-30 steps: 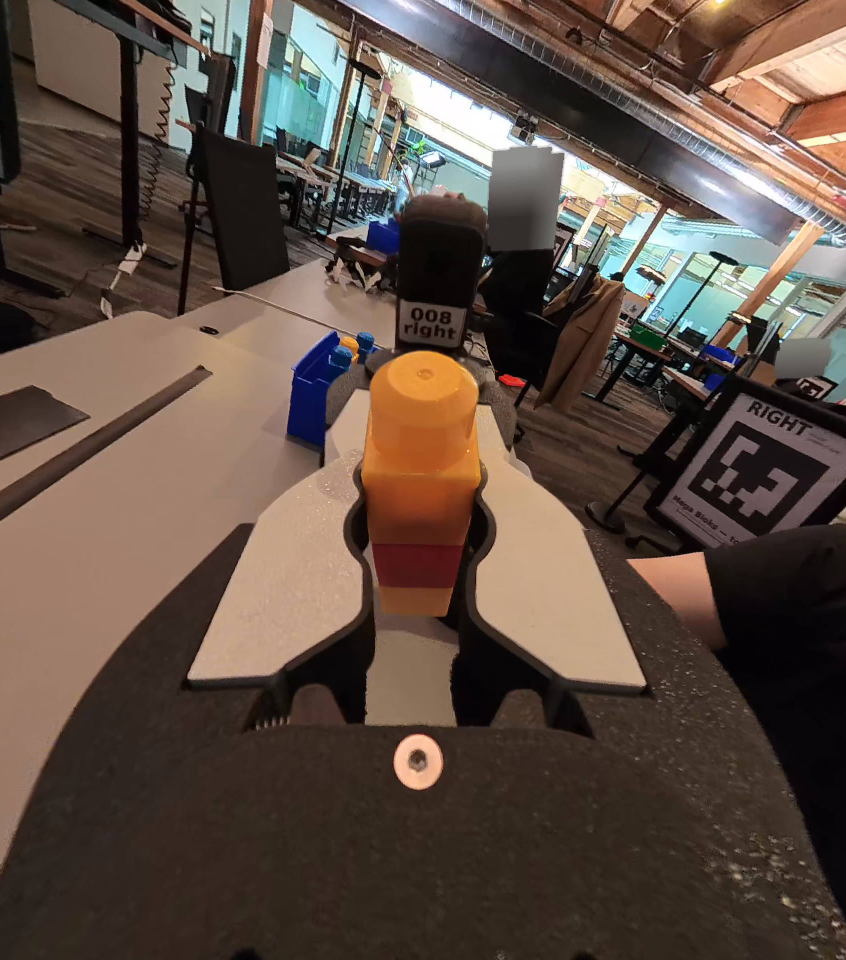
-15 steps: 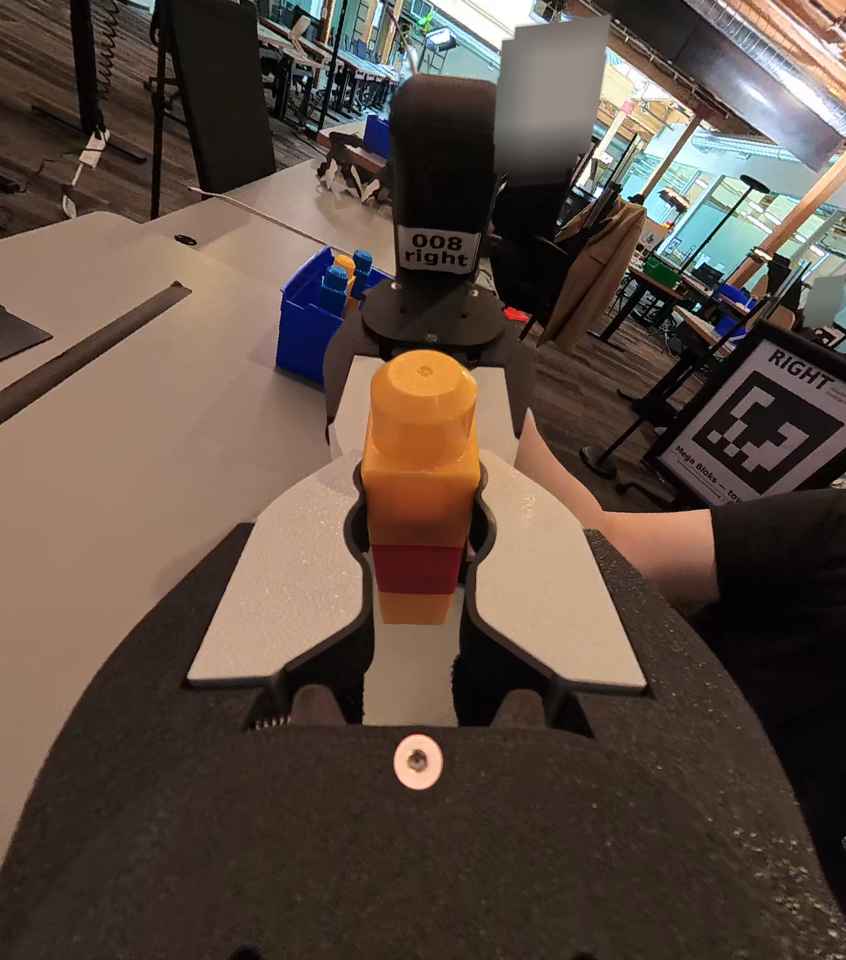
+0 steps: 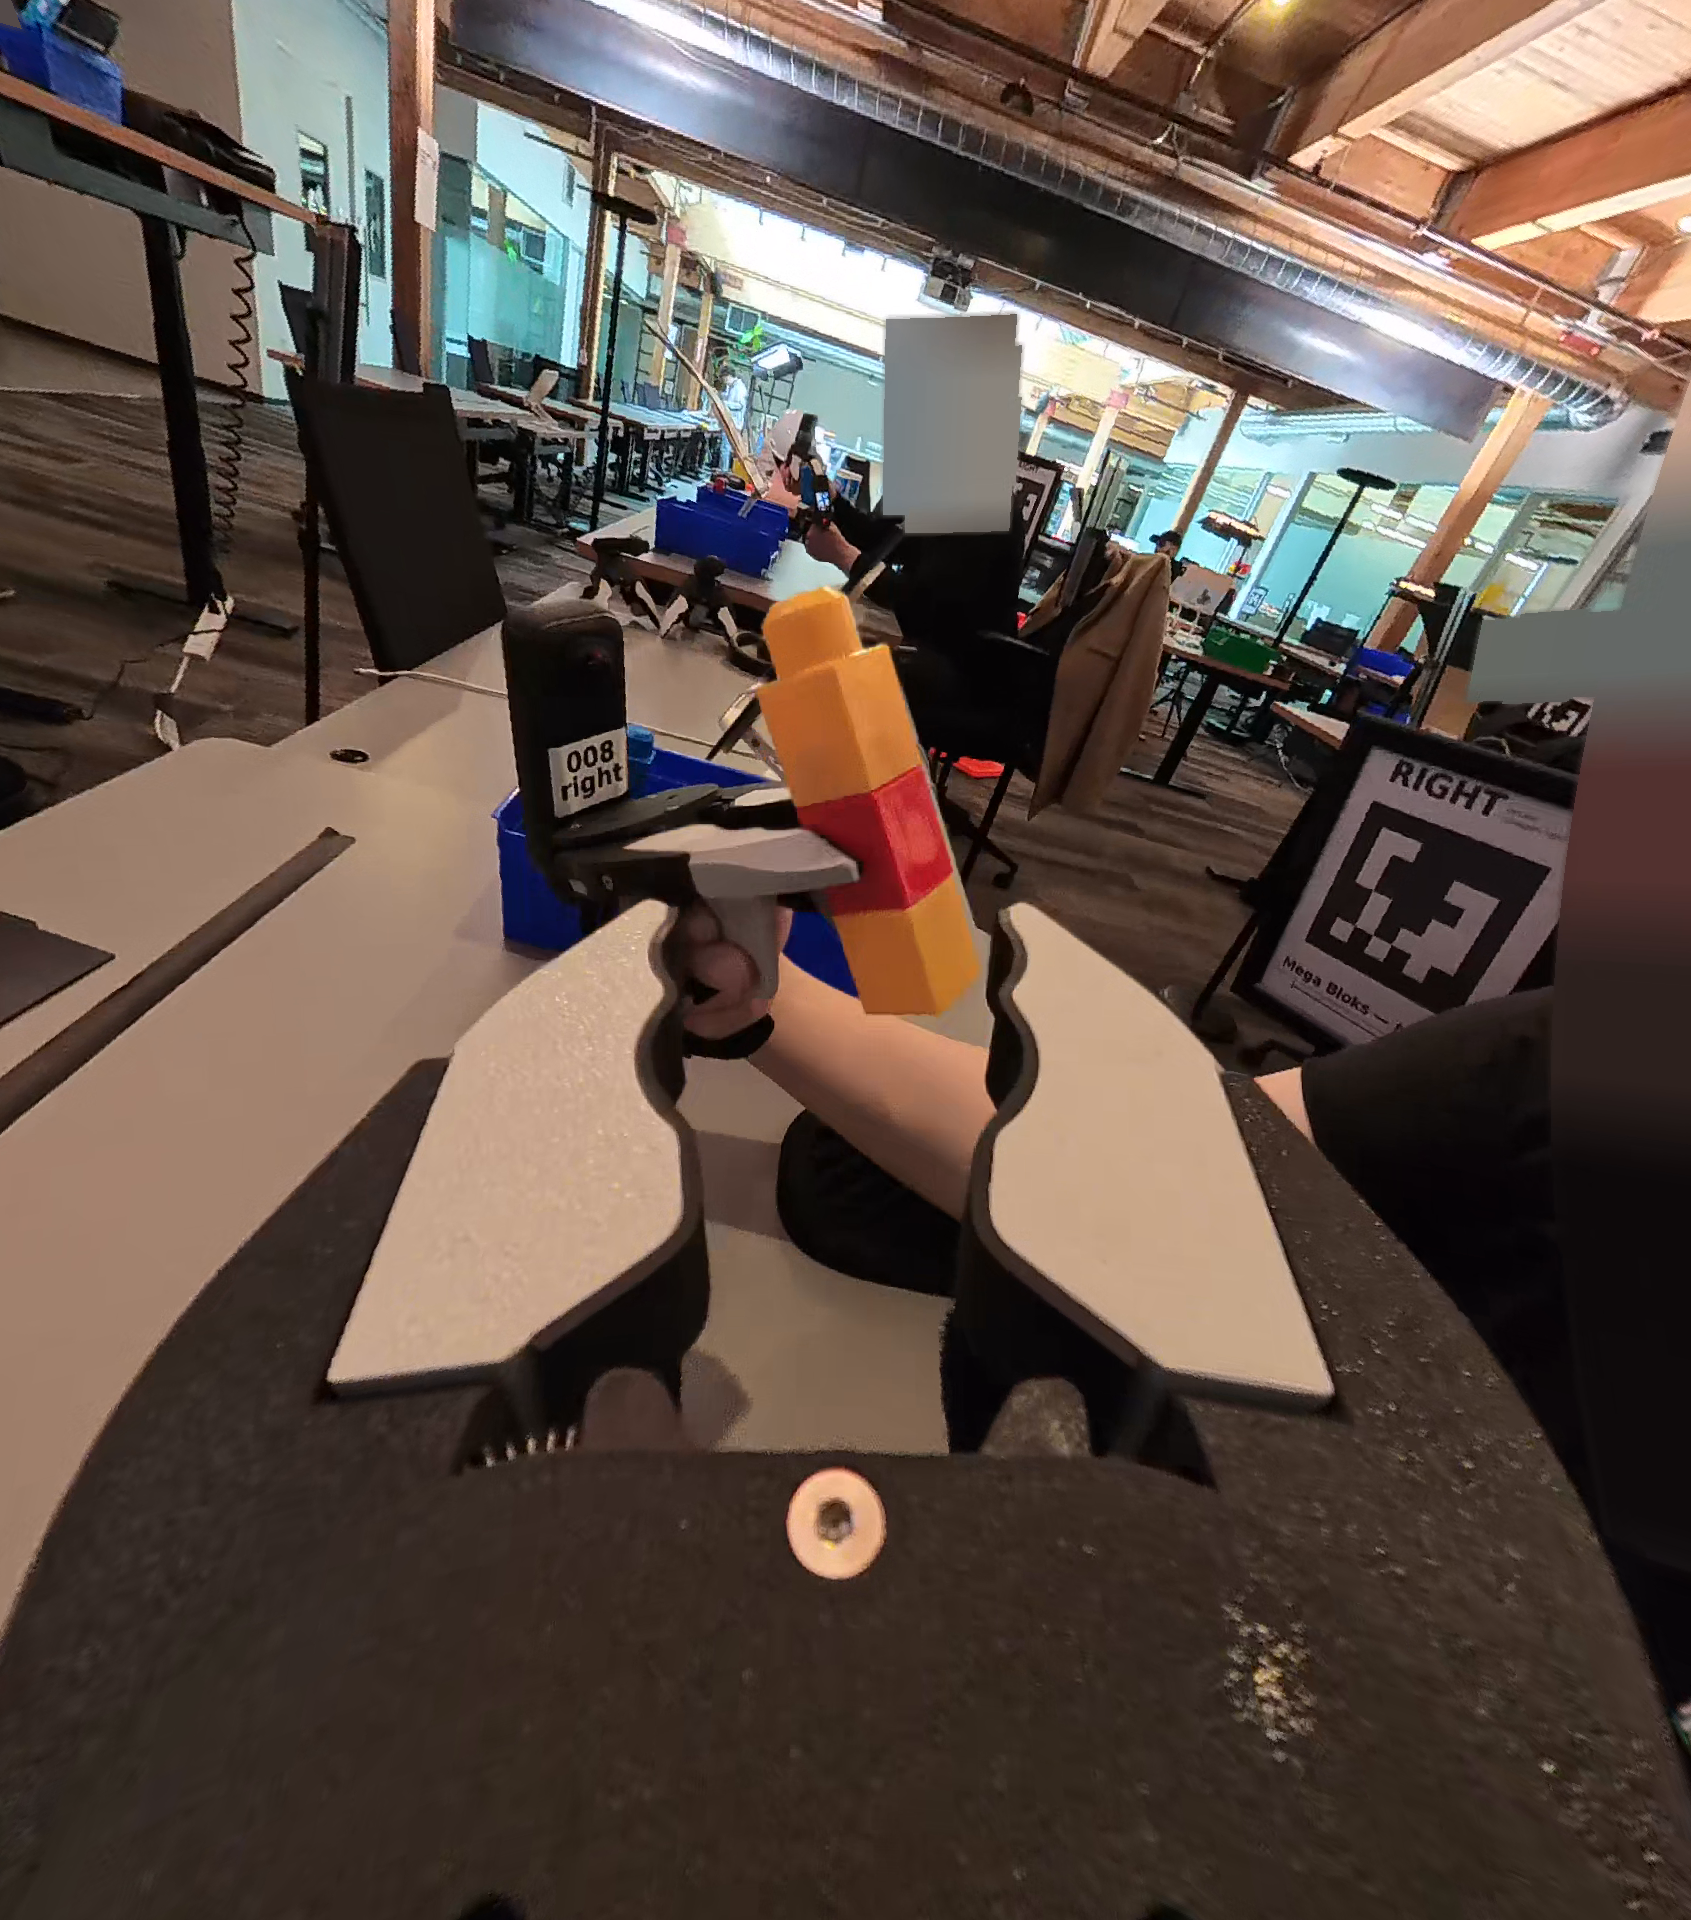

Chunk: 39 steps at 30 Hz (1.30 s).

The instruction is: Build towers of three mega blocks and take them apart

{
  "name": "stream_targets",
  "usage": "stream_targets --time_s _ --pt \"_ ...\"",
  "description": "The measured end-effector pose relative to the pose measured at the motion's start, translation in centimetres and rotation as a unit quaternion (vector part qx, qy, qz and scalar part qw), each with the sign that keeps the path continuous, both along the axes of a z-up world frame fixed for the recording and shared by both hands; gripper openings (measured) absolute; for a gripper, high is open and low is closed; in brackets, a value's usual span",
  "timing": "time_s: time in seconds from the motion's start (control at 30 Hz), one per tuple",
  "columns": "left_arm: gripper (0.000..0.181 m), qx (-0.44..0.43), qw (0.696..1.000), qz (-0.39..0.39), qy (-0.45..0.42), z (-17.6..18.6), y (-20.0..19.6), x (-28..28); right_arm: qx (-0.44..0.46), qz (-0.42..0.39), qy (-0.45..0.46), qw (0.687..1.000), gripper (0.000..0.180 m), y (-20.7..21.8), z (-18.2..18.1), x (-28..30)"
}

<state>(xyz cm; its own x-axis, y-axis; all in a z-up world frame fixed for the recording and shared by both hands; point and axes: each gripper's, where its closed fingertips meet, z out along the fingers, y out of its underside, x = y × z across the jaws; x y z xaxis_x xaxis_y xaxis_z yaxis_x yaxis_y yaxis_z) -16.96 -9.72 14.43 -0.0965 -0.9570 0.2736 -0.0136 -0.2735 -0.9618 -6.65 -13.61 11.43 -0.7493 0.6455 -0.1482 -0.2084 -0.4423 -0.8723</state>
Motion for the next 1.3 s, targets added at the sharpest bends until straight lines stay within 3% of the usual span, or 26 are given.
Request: stream_targets --time_s 0.2,0.27,0.33,0.4,0.47,0.6,0.7,0.93,1.23,1.3 --pt "0.055 0.000 1.000 -0.002 0.003 0.0 -0.1 -0.3 0.031 -0.007 -0.011 0.999 0.035 -1.4 0.4 0.5" --pt "0.055 -0.005 1.000 0.002 0.007 -0.2 0.2 -0.4 0.018 -0.083 -0.047 0.995 0.035 -0.6 1.8 0.1" --pt "0.054 -0.006 1.000 0.009 0.009 -0.4 0.5 -0.7 0.040 -0.245 -0.074 0.966 0.035 0.3 4.2 0.7" --pt "0.054 -0.011 1.000 0.010 -0.003 -0.1 0.8 -1.0 0.086 -0.475 -0.112 0.869 0.035 2.6 5.9 3.7" --pt "0.053 -0.019 1.000 0.003 -0.019 0.4 0.8 -1.3 0.101 -0.655 -0.135 0.737 0.036 4.6 7.0 9.9" --pt "0.052 -0.022 0.999 -0.001 -0.035 0.9 0.7 -1.6 0.033 -0.826 -0.175 0.535 0.035 5.4 4.4 24.6" --pt "0.051 -0.013 0.999 -0.003 -0.039 1.2 0.4 -1.5 -0.007 -0.861 -0.202 0.466 0.036 5.0 -0.8 31.5" --pt "0.051 -0.007 1.000 -0.007 -0.029 1.1 -0.3 -0.6 -0.112 -0.834 -0.255 0.476 0.035 7.6 -12.3 34.1" --pt "0.050 0.009 0.999 -0.019 -0.027 1.5 -1.7 -0.2 -0.067 -0.802 -0.362 0.471 0.036 9.8 -18.3 32.7" --pt "0.050 0.012 0.999 -0.019 -0.029 1.6 -1.8 -0.2 -0.057 -0.799 -0.385 0.458 0.036 10.0 -18.9 32.8"
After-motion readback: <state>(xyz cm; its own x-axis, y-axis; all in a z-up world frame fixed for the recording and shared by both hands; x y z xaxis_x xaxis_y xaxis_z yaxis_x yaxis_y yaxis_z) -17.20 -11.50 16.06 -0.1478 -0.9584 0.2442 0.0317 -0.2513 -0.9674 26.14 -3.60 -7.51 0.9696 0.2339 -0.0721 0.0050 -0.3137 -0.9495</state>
